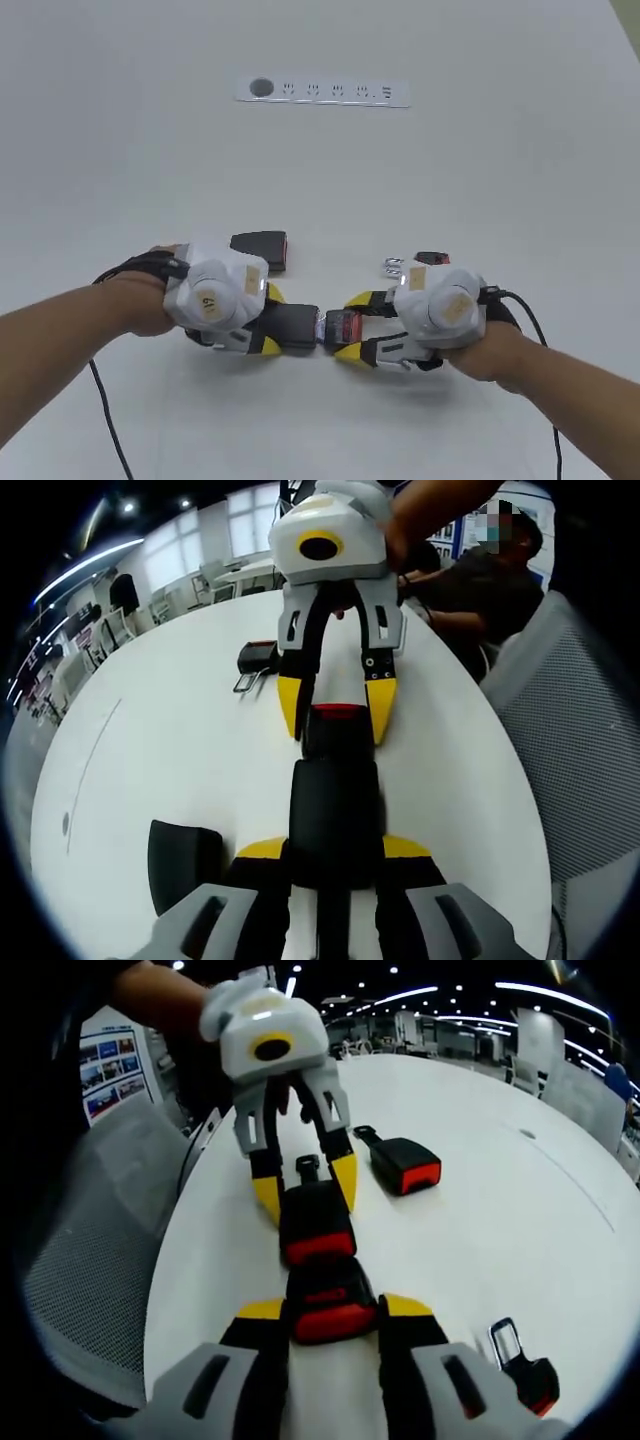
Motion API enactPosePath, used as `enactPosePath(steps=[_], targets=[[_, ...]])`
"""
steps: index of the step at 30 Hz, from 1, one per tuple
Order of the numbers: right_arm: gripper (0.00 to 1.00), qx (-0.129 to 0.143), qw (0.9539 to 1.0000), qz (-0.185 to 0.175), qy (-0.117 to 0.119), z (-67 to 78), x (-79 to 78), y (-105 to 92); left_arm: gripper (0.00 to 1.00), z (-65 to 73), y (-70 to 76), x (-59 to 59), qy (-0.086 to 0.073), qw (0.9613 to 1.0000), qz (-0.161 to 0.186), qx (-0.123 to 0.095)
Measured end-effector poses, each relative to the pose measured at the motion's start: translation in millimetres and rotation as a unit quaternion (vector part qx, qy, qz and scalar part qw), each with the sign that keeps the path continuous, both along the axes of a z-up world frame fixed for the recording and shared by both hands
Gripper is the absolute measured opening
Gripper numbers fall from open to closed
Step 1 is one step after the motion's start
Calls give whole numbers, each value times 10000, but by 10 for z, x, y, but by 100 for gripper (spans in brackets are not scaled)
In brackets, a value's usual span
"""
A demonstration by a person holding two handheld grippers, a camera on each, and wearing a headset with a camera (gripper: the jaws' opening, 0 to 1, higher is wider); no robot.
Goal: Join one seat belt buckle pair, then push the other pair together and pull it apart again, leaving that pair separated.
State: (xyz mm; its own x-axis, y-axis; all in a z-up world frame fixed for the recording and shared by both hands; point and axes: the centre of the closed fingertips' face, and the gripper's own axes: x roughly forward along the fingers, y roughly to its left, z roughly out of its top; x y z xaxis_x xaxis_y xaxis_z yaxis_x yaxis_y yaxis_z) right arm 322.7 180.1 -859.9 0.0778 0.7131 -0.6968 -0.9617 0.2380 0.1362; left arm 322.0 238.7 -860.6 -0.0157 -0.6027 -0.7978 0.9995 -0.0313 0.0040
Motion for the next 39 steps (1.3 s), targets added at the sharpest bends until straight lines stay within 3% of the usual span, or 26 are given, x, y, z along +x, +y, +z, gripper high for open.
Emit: enactPosePath(steps=[11,19,29,31,39], targets=[[34,-53,10000,-30,-45,-6,-7,8,34,-3,11,-8,38,9999,35,-87],[34,52,10000,26,-58,-2,0,-12,34,-1,6,-9,50,9999,-26,-121],[34,306,9992,-7,-268,-5,-8,-35,33,6,24,-9,100,9989,26,-452],[33,321,9982,52,-501,2,-25,-33,33,6,27,-9,113,9986,46,-523],[33,459,9977,-30,-500,3,-33,-40,33,4,23,-14,142,9974,65,-697]])
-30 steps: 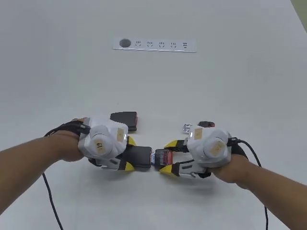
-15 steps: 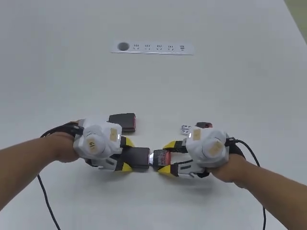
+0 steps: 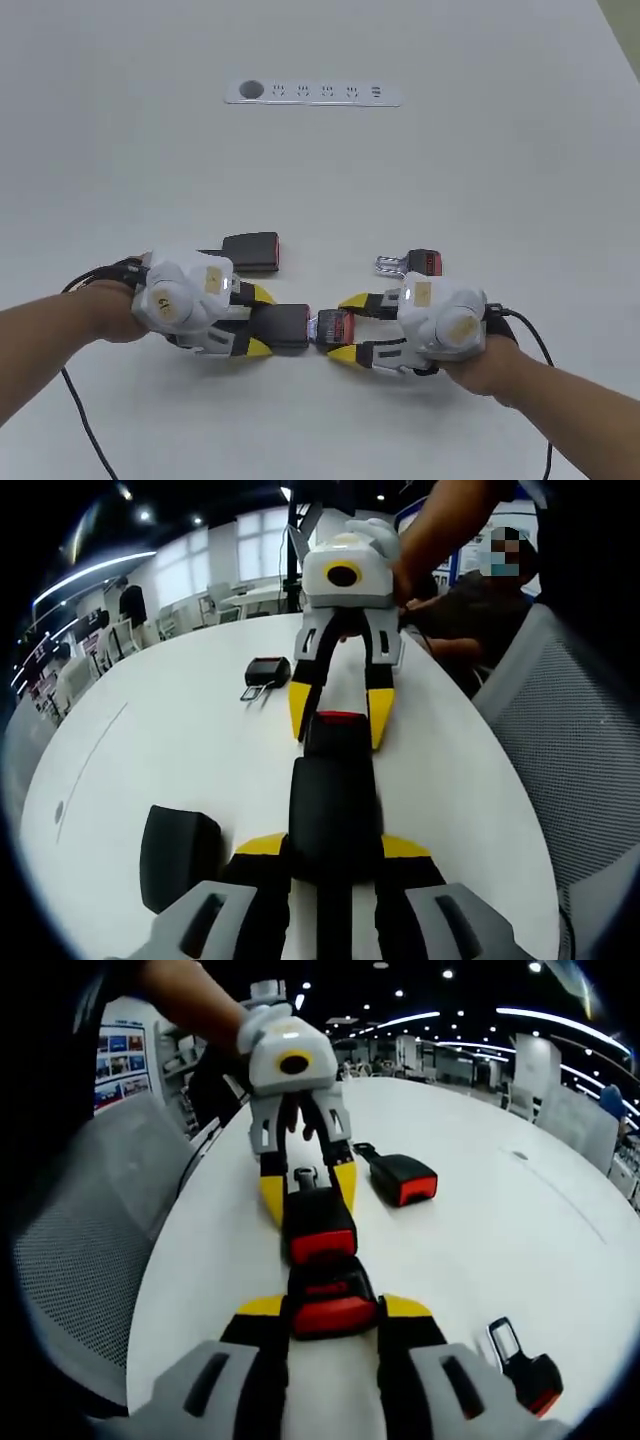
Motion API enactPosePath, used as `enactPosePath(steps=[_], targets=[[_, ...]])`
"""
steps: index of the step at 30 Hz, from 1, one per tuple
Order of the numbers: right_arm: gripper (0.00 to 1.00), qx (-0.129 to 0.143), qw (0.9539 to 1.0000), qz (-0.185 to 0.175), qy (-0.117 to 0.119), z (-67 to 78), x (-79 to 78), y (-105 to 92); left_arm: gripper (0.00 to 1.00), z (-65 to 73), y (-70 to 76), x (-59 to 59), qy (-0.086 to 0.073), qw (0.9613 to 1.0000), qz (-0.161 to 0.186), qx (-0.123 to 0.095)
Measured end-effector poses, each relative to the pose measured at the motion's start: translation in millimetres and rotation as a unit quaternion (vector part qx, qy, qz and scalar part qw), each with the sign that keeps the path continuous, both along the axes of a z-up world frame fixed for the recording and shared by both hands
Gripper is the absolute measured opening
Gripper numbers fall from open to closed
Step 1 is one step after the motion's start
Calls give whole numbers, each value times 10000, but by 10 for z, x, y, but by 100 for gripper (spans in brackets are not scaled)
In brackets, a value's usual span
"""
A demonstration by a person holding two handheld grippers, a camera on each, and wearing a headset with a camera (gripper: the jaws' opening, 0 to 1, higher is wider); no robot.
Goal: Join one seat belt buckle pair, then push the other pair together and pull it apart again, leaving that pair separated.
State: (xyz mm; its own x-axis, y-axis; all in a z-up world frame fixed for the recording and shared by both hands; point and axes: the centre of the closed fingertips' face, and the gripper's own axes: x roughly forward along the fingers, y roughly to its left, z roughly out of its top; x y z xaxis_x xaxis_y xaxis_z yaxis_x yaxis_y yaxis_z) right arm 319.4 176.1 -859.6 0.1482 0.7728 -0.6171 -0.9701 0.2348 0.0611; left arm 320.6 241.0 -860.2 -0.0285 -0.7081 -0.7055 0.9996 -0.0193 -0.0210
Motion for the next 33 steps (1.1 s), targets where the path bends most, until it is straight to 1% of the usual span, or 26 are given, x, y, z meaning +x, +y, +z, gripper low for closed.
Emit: enactPosePath(steps=[1,3,4,8,10,12,13,23,26,27,28,29,30,32,33], targets=[[33,3,10000,17,-27,0,-3,0,33,-3,4,-1,10,10000,4,-17],[33,63,10000,-39,43,-4,-8,-2,33,-2,4,-3,13,10000,-6,-38],[33,48,10000,-7,-18,-2,-11,1,33,2,4,-5,15,10000,-16,-41],[33,71,10000,-42,11,4,-13,2,33,-2,6,-5,34,9999,-93,-30],[33,71,10000,-42,-13,2,-18,0,33,-3,6,-6,37,9999,-89,-36],[33,97,9999,-71,10,2,-21,-2,33,-2,5,-8,32,9999,-86,-40],[33,90,9999,-63,-14,0,-19,-4,33,-1,5,-9,28,10000,-88,-37],[33,107,9999,-84,9,7,-29,-5,33,3,2,-11,15,9999,-117,-18],[33,113,9999,-109,22,6,-31,-3,33,8,-2,-12,34,9999,-108,-15],[33,93,9999,-89,-18,8,-32,-2,33,9,-2,-13,43,9999,-100,-13],[34,99,9999,-101,22,4,-37,0,33,8,-2,-14,55,9999,-122,8],[34,100,9999,-108,38,2,-37,-2,33,5,-4,-14,28,9998,-171,44],[34,48,10000,-22,-68,3,-42,3,34,3,-5,-13,29,9998,-168,49],[35,81,9999,-123,87,4,-38,4,34,3,-8,-14,54,9999,-128,70],[35,48,9999,-80,41,4,-37,5,34,5,-12,-18,50,9998,-129,111]])
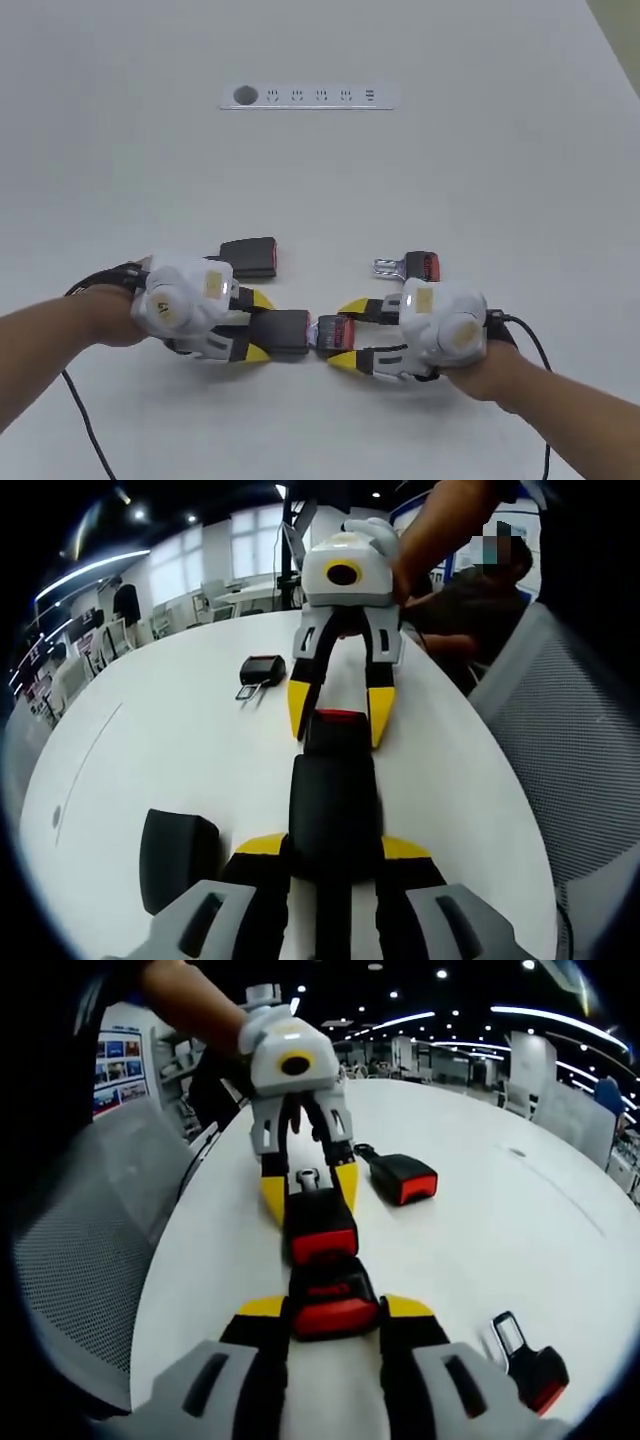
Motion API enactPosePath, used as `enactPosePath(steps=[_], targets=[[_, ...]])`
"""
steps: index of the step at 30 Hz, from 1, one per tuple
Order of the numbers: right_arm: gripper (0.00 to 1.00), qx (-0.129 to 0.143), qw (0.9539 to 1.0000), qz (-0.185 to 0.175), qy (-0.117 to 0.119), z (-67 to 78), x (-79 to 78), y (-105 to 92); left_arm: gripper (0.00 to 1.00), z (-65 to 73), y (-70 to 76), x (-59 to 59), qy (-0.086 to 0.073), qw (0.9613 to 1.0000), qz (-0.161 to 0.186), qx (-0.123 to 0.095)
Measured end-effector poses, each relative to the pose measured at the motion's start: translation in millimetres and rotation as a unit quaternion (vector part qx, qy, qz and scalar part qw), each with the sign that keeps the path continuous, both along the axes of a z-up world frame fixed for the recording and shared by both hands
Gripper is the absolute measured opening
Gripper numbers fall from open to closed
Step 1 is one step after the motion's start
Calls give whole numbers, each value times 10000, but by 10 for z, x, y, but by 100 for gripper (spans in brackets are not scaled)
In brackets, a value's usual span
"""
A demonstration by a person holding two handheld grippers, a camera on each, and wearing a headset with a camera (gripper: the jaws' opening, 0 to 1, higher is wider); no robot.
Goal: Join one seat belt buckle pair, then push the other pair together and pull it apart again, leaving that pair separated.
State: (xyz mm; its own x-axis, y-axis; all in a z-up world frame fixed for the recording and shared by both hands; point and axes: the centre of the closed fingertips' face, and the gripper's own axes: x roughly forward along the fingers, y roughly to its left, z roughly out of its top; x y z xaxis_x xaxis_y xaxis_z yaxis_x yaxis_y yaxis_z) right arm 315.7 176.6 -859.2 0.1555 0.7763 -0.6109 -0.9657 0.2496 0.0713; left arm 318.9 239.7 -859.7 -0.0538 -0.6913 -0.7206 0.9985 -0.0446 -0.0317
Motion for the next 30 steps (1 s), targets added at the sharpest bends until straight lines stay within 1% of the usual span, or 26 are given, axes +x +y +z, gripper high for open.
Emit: enactPosePath(steps=[2,3,4,5,6,7,8,9,10,11,12,13,15,16,17,19,20,22,23,25,27,30], targets=[[36,-72,9999,61,-82,20,-11,17,35,-3,-22,2,-34,10000,47,36],[36,-70,9999,83,-113,30,-7,21,38,-7,-38,13,-26,9999,158,38],[36,-148,9997,156,-147,24,-13,6,42,-9,-59,93,-159,9993,339,38],[36,-160,9998,95,-106,26,-5,10,48,-19,-62,76,-105,9992,343,147],[37,-129,9999,56,-91,46,1,18,51,-31,-38,66,-75,9990,339,270],[41,-51,9999,33,-98,84,3,34,55,-21,-55,65,-84,9989,369,261],[48,35,10000,-24,-88,126,17,56,59,-1,-60,59,-113,9989,379,246],[62,72,9999,-89,-87,144,37,65,62,46,-80,61,-191,9990,348,180],[73,127,9997,-139,-133,171,63,72,65,116,-96,59,-220,9991,353,92],[80,186,9994,-250,-172,206,105,66,68,193,-110,77,-210,9988,451,-17],[84,188,9992,-309,-186,222,129,47,70,248,-118,102,-218,9983,521,-109],[83,194,9991,-322,-217,239,143,29,71,310,-105,150,-270,9976,609,-186],[83,187,9988,-383,-234,263,177,-23,72,367,-60,216,-327,9965,739,-197],[83,161,9987,-409,-250,267,193,-54,72,393,-36,248,-400,9960,764,-215],[83,148,9985,-432,-306,287,217,-105,72,430,1,303,-547,9951,779,-260],[83,162,9978,-534,-345,326,274,-186,73,443,67,343,-500,9947,880,-191],[83,149,9972,-661,-308,346,322,-258,73,455,104,375,-501,9945,897,-187],[84,-66,9955,-919,-231,323,409,-435,73,476,164,444,-534,9935,986,-174],[84,-111,9952,-938,-255,318,454,-508,73,483,201,493,-562,9928,1042,-162],[83,-98,9948,-965,-314,340,507,-599,73,501,247,568,-595,9919,1111,-138],[83,-155,9941,-1032,-307,347,574,-708,73,526,266,625,-589,9912,1180,-136],[82,-220,9931,-1087,-394,368,690,-867,73,560,289,747,-617,9900,1260,-128]])
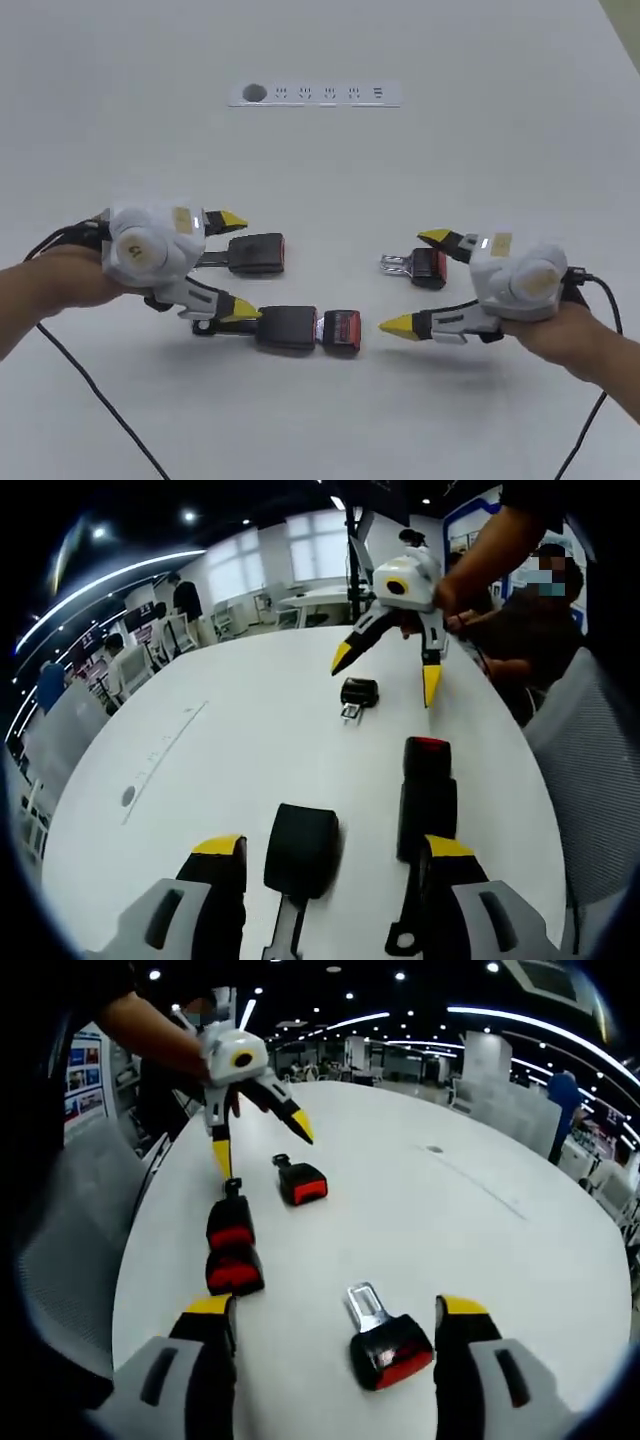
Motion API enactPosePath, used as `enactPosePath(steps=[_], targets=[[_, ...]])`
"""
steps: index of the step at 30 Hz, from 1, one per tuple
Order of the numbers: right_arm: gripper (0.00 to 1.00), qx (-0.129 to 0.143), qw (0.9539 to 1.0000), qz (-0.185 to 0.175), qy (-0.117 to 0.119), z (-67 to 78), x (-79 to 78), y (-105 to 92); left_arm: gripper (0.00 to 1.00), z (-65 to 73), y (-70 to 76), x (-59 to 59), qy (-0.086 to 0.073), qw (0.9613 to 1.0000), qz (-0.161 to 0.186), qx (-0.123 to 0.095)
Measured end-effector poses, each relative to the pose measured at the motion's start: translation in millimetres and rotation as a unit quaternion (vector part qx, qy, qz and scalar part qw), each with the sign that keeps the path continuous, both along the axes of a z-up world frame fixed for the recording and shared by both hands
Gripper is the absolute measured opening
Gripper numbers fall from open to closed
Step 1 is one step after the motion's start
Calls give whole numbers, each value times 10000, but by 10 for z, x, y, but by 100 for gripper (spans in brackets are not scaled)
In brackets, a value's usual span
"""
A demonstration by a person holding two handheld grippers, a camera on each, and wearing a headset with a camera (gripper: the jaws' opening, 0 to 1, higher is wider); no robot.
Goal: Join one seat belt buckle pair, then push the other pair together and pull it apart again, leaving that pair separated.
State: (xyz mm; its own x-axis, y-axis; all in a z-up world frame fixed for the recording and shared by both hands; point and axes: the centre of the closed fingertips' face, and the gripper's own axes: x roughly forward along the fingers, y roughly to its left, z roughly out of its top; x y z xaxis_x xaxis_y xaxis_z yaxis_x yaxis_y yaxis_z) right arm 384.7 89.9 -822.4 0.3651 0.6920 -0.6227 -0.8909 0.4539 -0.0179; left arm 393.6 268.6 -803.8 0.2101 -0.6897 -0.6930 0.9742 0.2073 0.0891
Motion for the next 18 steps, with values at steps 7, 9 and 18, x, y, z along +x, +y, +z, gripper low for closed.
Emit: enactPosePath(steps=[7,9,18], targets=[[80,-227,9997,35,83,-82,155,-220,70,-67,43,183,38,9999,82,84],[77,-258,9994,116,197,-102,166,-249,70,-141,65,197,76,9998,28,196],[68,-310,9967,444,599,-202,138,-264,66,-393,113,213,270,9988,-90,410]])
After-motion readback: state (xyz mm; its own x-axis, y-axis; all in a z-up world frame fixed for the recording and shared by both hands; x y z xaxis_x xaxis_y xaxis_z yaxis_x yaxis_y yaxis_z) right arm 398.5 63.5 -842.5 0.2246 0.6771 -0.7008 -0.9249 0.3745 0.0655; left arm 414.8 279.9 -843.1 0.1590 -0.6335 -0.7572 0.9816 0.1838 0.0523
